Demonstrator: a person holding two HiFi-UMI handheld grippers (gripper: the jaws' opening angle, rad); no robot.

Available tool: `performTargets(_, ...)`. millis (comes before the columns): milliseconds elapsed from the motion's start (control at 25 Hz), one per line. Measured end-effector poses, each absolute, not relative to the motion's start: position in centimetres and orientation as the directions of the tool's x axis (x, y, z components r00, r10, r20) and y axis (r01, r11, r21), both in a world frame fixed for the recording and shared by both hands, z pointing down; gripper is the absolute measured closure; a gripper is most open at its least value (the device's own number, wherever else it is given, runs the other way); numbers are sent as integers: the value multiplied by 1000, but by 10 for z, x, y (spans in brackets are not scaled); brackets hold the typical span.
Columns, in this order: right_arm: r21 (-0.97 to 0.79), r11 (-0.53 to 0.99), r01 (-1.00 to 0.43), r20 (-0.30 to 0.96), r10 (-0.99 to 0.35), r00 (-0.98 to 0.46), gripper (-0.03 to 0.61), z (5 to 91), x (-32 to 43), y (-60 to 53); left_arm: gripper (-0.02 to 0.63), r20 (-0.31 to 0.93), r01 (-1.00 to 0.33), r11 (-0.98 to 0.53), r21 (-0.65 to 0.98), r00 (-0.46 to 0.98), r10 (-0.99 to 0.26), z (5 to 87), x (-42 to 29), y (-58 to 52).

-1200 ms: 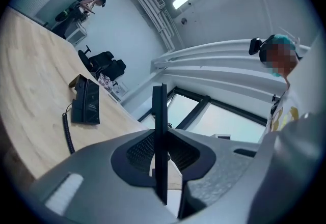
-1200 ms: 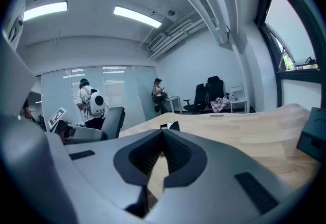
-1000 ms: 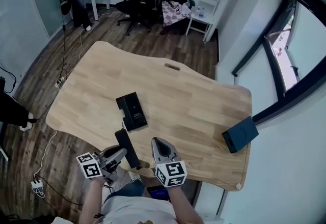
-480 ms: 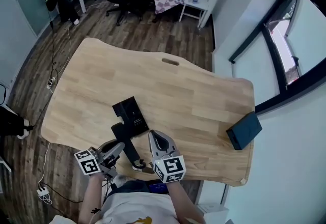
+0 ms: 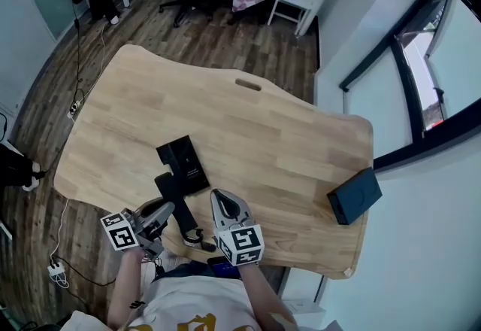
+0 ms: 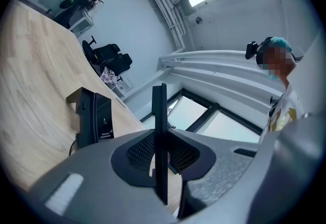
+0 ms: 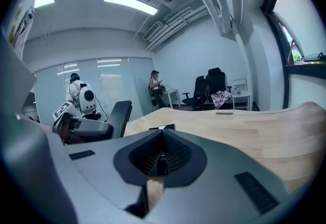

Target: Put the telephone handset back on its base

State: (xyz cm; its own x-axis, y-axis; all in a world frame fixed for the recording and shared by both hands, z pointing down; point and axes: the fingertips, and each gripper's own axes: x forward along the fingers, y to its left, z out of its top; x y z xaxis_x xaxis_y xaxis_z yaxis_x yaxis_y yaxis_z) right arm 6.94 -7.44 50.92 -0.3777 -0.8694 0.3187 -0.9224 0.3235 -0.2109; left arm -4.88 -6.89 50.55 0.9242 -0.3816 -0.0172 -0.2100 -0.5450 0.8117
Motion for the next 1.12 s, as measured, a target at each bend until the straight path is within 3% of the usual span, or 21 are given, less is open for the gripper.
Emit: performTargets(1120,-241,375,-895,432,-784,-446,572,558,60,-108,541,27,-257,-464,848,894,-447,548,-57,-112)
